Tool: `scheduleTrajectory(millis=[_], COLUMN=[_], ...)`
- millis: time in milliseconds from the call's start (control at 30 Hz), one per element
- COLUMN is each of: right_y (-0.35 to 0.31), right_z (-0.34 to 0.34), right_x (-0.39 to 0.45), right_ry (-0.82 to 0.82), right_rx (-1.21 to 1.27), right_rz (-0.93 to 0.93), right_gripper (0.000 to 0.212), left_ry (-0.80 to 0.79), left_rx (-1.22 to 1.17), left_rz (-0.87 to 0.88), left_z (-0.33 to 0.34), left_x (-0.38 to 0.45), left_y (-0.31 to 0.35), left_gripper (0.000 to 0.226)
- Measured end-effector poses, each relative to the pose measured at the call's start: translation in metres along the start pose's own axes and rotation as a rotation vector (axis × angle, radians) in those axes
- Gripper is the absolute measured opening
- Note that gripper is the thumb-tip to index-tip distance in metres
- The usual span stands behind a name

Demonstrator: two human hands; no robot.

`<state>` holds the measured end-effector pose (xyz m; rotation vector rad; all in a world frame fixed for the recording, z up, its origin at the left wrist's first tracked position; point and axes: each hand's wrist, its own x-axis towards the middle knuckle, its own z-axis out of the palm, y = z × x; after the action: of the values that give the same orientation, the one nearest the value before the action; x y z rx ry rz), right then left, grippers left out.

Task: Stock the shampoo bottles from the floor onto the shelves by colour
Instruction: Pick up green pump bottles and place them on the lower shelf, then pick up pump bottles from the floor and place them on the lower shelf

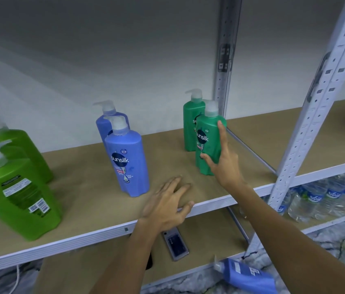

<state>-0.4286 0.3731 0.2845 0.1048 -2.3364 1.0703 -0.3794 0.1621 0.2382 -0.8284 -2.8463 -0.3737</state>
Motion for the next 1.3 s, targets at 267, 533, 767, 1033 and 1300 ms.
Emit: scheduleTrajectory(millis=[267,533,767,1033,1300], right_y=[-0.001,0.010,0.022,0.011,0.014], right_z=[0.001,-0.003,-0.023,-0.050,-0.051], right_x=[0.000,-0.033,-0.073,-0.149,-0.224], right_ry=[-0.020,-0.152,-0.452,-0.505,-0.636], right_rx=[0.036,-0.069,-0.323,-0.357,-0.326], right_rz=[0.013,0.038,0.154,0.108,0.190], right_gripper=[0.111,0.110,0.076,0.063,0.067], left_ry=[0.009,0.012,-0.026,-0.026,-0.178], left_rx=[-0.003,-0.064,-0.029,-0.160,-0.334], left_rz=[-0.007,-0.041,-0.107,-0.109,-0.371], left_z=[0.002,0.003,0.003,-0.002,0.046], left_x=[0.000,-0.003,-0.030,-0.102,-0.199], left_y=[-0.001,0.003,0.020,0.042,0.034], left_gripper=[0.058,0.060,0.063,0.065,0.059])
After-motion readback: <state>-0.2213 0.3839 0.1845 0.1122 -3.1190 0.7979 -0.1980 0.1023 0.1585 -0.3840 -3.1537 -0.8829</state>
